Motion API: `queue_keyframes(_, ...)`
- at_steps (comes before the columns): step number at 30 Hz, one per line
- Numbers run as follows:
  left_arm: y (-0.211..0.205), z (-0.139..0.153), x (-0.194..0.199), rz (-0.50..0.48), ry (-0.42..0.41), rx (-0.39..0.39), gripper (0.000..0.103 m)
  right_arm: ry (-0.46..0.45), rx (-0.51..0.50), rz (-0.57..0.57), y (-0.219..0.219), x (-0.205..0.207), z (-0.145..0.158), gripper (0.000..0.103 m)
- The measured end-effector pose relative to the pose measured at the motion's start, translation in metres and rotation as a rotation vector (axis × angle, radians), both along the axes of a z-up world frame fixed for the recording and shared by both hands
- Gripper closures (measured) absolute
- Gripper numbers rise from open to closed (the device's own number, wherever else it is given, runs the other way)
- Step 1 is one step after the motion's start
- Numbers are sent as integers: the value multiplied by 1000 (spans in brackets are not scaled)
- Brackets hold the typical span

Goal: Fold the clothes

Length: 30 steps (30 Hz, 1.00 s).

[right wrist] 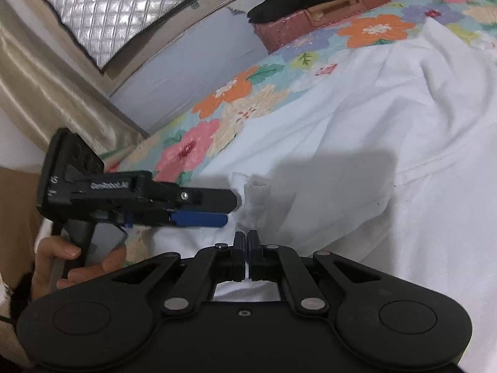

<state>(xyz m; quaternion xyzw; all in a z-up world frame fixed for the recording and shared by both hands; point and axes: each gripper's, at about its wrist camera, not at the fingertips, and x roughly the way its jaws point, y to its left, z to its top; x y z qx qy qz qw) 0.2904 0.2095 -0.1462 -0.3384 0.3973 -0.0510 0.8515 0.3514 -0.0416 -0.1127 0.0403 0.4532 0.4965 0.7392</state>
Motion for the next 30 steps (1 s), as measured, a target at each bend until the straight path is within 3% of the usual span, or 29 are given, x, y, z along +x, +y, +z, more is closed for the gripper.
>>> queue_keyframes(3,-14,11,-4,-23,-77,170,27,-67,-135,103,24,-10,2,98)
queue_keyframes(6,-21,16,-3,-92,-106,124,28,-127,-221,146,42,-22,7,98)
queue_keyframes(8,-27,12,-2,-145,-97,82,50,-155,-253,121,47,-29,12,98)
queue_keyframes(9,-30,9,-1,-175,-83,59,85,-164,-253,93,47,-33,17,96)
queue_keyframes(11,-32,5,-1,-191,-65,18,89,-150,-264,38,45,-40,21,94)
queue_keyframes(13,-32,8,-5,-178,-72,13,92,-157,-293,8,44,-51,24,83)
queue_keyframes(15,-30,18,-12,-157,-108,43,93,-210,-319,-21,44,-64,30,65)
queue_keyframes(17,-30,33,-19,-125,-159,119,94,-224,-337,-74,39,-70,37,60)
queue_keyframes(21,-30,67,-53,-47,-243,266,94,-151,-296,-172,17,-67,45,58)
queue_keyframes(23,-27,74,-70,-11,-209,209,94,-122,-268,-208,7,-64,47,57)
queue_keyframes(25,-29,69,-78,-6,-111,158,94,-108,-256,-232,-2,-61,47,57)
queue_keyframes(27,-44,51,-71,-65,10,205,93,-90,-248,-256,-6,-57,44,57)
queue_keyframes(30,-57,28,-58,-99,114,270,90,-50,-225,-297,-13,-48,36,57)
